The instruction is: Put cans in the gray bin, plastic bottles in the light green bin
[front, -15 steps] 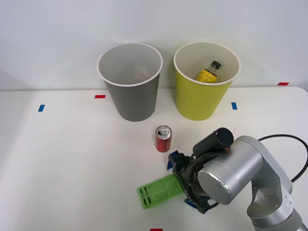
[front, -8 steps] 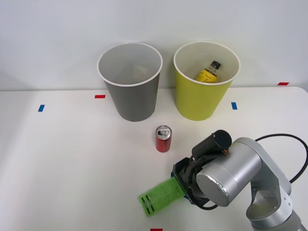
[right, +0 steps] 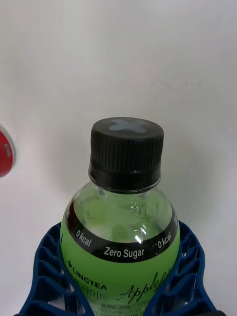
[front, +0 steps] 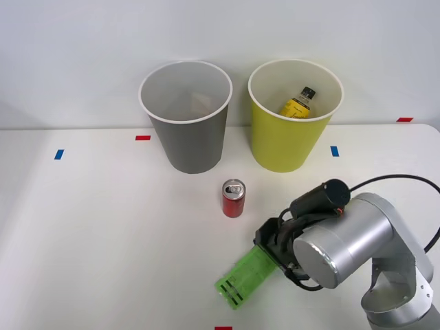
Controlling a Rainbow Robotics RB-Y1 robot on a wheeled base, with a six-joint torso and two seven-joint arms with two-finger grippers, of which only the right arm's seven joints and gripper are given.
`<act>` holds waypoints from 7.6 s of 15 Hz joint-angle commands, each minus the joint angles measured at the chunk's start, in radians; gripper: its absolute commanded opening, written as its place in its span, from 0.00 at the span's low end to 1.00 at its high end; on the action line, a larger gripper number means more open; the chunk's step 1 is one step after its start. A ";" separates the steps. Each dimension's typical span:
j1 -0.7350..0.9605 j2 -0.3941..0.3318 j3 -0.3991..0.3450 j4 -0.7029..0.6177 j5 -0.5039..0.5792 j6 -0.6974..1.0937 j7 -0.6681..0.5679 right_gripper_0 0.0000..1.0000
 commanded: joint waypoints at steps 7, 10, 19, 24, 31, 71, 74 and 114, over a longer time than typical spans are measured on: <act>0.243 0.007 -0.148 -0.341 0.096 -0.218 0.557 0.00; 0.269 0.036 -0.183 -0.347 0.108 -0.364 0.745 0.00; 0.320 0.095 -0.229 -0.361 0.087 -0.714 1.160 0.00; 0.332 0.093 -0.225 -0.361 -0.053 -0.899 1.256 0.00; 0.226 0.121 -0.323 -0.361 -0.347 -0.982 1.499 0.00; 0.139 0.092 -0.501 -0.110 -0.389 -1.031 1.557 1.00; 0.314 0.078 -0.453 -0.189 -0.389 -1.097 1.558 1.00; 0.898 0.076 -0.203 0.117 0.367 -1.918 1.060 1.00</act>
